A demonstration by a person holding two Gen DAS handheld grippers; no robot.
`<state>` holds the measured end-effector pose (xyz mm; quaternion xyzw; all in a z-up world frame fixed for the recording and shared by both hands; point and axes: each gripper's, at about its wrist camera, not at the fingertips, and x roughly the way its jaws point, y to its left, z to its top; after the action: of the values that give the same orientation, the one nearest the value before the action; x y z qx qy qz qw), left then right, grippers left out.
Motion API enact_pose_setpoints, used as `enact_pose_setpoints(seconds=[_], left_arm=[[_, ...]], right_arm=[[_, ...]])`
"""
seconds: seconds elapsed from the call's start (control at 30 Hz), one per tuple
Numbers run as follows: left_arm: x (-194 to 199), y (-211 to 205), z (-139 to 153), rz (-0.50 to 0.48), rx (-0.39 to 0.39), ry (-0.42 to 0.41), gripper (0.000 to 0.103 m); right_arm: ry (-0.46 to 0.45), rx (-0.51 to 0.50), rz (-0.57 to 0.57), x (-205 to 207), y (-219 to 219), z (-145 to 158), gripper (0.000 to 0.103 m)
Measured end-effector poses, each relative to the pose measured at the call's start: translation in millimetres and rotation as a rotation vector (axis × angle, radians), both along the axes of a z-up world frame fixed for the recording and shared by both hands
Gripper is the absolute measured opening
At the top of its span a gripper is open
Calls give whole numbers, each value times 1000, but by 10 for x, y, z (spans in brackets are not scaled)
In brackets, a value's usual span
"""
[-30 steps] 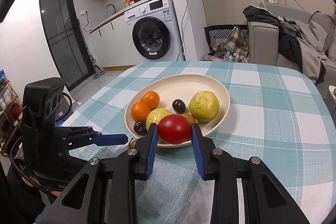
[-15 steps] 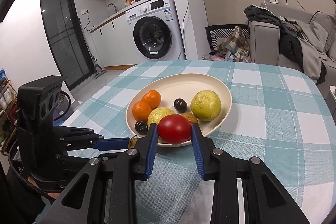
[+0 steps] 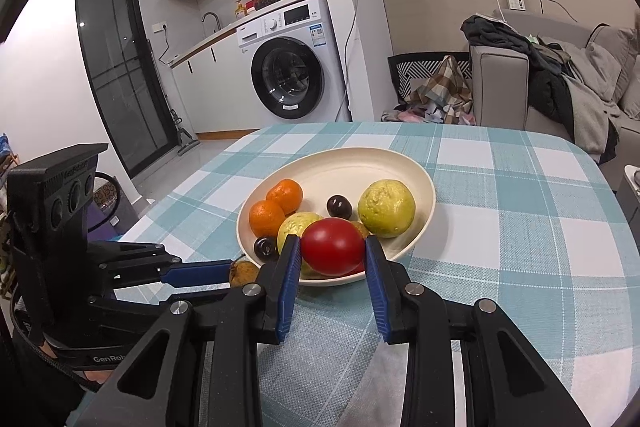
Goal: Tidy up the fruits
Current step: 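Lower the pear and tomato into the plate and open both tools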
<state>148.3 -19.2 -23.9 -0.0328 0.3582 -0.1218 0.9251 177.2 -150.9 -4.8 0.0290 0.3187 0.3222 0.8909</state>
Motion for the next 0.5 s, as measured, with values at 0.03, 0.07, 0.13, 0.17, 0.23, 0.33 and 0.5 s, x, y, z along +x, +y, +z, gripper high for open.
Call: enact_pose_setpoints(seconds=[0.03, 0.07, 0.13, 0.17, 0.23, 0.33, 0.5], left_arm=[[-13, 8, 23, 8, 2, -14, 22], [-22, 18, 44, 12, 0, -24, 22], [-33, 43, 69, 15, -13, -36, 22], [-36, 57, 78, 20, -17, -40, 22], [-42, 90, 103, 33, -24, -50, 22], [-27, 148, 137, 55, -45, -64, 22], [16, 209, 211, 86, -61, -88, 22]], right_arm=[[-3, 4, -3, 2, -6, 6, 33], [-7, 7, -5, -1, -12, 11, 33], [-13, 11, -9, -3, -16, 20, 33], [-16, 12, -10, -5, -15, 25, 33], [-19, 15, -9, -9, -18, 32, 33], [-25, 20, -8, -14, -15, 48, 33], [-32, 24, -13, -35, -17, 46, 33]])
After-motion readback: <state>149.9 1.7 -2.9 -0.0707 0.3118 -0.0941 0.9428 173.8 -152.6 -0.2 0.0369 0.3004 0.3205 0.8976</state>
